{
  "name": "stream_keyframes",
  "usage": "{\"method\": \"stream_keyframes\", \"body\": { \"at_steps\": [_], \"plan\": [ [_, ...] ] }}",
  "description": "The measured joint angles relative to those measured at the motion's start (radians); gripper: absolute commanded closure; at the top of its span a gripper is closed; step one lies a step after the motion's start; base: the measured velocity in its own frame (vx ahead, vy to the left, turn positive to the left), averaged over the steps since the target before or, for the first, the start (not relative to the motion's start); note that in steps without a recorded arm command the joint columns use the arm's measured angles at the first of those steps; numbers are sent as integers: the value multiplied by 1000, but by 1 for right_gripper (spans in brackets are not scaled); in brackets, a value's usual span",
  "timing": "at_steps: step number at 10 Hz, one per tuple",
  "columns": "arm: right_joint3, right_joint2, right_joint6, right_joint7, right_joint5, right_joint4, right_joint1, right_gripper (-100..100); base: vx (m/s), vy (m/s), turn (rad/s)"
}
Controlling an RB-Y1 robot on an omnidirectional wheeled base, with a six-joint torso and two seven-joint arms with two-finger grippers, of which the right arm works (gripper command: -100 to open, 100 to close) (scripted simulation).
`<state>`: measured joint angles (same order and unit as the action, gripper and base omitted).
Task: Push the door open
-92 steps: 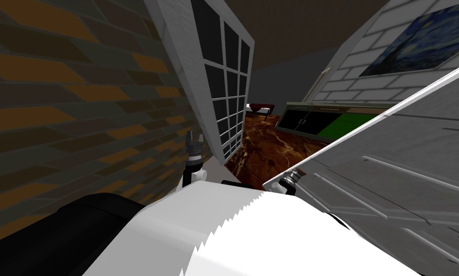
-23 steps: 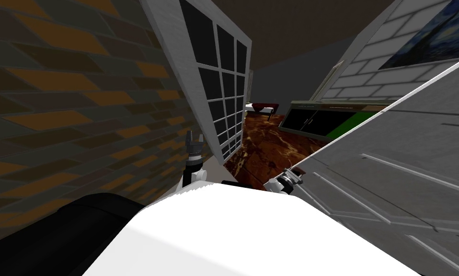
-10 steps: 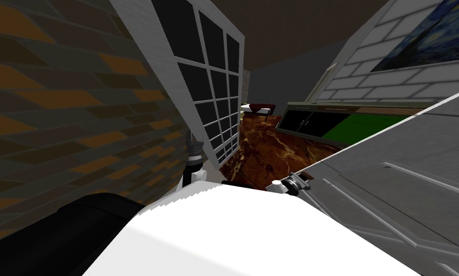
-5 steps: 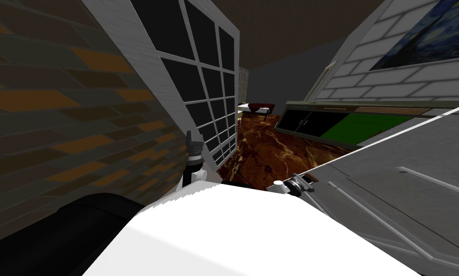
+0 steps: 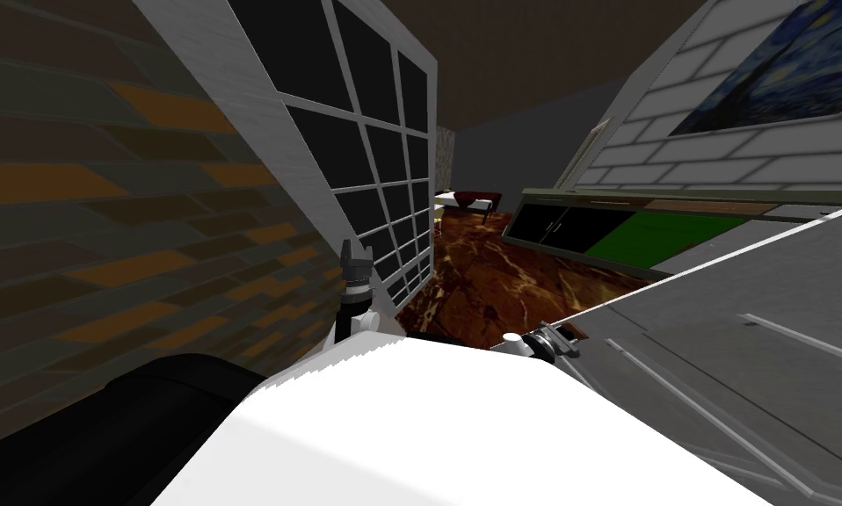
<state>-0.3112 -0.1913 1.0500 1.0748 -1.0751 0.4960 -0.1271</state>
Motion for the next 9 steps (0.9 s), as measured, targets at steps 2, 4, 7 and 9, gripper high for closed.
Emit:
{"method": "stream_keyframes", "body": {
  "at_steps": [2,4,7,9],
  "plan": [
    [-14,-17,14,12,-13,-22,-6,100,151,-136,-61],
    [-28,-31,22,17,-25,-34,-11,100,122,-100,-24],
    [-53,-32,18,-4,-52,-13,8,100,158,-106,-64],
    [-66,-41,30,4,-64,-27,9,100,115,-70,-45]
  ]
}}
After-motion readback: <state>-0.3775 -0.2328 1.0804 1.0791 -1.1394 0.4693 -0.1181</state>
